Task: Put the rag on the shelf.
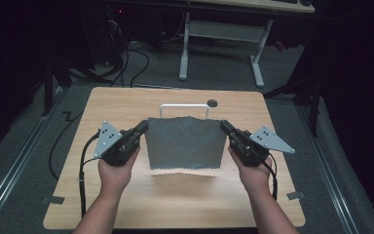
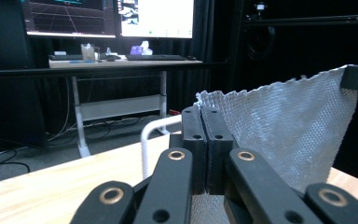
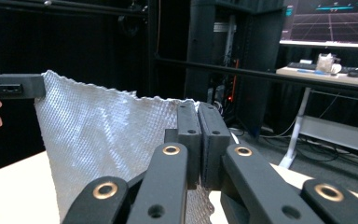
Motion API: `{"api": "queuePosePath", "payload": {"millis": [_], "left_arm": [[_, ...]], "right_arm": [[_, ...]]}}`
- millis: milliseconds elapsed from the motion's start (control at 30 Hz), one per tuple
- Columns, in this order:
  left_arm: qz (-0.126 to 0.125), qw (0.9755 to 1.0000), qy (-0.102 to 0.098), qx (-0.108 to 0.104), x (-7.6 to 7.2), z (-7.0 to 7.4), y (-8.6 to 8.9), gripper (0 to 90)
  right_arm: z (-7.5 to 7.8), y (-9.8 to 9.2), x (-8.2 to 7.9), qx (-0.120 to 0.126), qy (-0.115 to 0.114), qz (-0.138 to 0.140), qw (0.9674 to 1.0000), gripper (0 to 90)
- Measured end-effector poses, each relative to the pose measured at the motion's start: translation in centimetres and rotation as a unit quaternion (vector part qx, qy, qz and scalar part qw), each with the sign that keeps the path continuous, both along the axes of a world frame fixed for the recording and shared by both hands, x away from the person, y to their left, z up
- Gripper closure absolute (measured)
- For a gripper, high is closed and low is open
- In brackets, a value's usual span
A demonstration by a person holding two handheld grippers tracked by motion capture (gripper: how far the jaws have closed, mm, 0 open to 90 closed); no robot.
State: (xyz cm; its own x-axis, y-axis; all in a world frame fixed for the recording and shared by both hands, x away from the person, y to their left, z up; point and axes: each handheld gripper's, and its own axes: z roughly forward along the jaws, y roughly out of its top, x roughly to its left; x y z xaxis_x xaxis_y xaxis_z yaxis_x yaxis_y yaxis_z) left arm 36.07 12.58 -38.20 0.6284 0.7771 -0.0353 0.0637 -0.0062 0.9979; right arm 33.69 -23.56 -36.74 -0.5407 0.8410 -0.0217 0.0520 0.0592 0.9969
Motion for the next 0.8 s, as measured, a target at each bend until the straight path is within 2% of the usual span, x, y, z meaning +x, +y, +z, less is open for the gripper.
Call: {"api": "queuePosePath", "payload": {"millis": [67, 267, 533, 800], "left_arm": [[0.005, 1.0000, 0.001, 0.007, 0.8, 0.1, -0.1, 90.0], [0.015, 0.9996, 0.005, 0.024, 3.1, 0.3, -0.4, 90.0], [0.025, 0.9994, -0.002, 0.022, 5.9, 1.6, -0.4, 90.0], [0.036, 0.9982, -0.001, 0.047, 8.7, 2.5, -0.8, 90.0]], "right_arm": [[0.2, 0.1, 0.8, -0.003, 0.006, -0.004, 1.0000, 89.3], [0.8, 0.2, 2.6, -0.008, 0.002, -0.018, 0.9998, 89.3], [1.5, 0.5, 4.5, -0.011, 0.004, -0.024, 0.9996, 89.3], [2.2, 0.5, 7.2, -0.010, 0.005, -0.033, 0.9994, 89.3]]}}
